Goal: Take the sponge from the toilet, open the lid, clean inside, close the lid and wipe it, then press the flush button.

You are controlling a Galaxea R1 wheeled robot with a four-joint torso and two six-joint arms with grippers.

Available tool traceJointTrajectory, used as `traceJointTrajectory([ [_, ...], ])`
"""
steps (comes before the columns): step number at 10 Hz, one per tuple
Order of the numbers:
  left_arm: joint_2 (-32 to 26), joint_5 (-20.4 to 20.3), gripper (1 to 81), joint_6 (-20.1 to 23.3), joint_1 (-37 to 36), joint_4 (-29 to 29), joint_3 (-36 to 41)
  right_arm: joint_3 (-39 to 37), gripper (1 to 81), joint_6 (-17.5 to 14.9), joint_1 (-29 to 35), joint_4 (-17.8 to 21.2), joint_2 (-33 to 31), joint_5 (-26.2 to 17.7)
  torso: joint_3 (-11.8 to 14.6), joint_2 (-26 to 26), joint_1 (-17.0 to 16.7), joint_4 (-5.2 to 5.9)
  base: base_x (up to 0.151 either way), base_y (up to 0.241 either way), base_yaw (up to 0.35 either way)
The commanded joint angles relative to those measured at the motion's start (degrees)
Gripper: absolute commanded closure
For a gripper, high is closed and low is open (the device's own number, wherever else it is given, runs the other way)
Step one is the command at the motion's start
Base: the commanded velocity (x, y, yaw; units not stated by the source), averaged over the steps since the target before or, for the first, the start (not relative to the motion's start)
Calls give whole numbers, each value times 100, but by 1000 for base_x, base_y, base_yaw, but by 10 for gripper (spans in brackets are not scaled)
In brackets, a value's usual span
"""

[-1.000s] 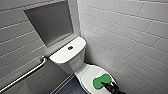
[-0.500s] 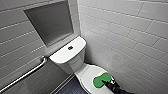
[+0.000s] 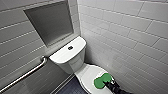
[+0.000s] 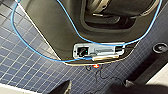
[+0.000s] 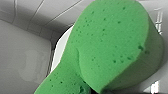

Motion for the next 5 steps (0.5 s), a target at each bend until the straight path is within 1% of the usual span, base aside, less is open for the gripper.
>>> traceJointTrajectory([
  [1, 19, 535, 10, -2, 202, -11, 26, 534, 811, 8, 669, -151, -390, -99, 0, 0, 0, 0, 0, 0, 0],
  [5, 46, 465, 10, 24, 176, 42, 44, 3202, 811, 8, 1056, -213, -2074, -99, 0, 0, 0, 0, 0, 0, 0],
])
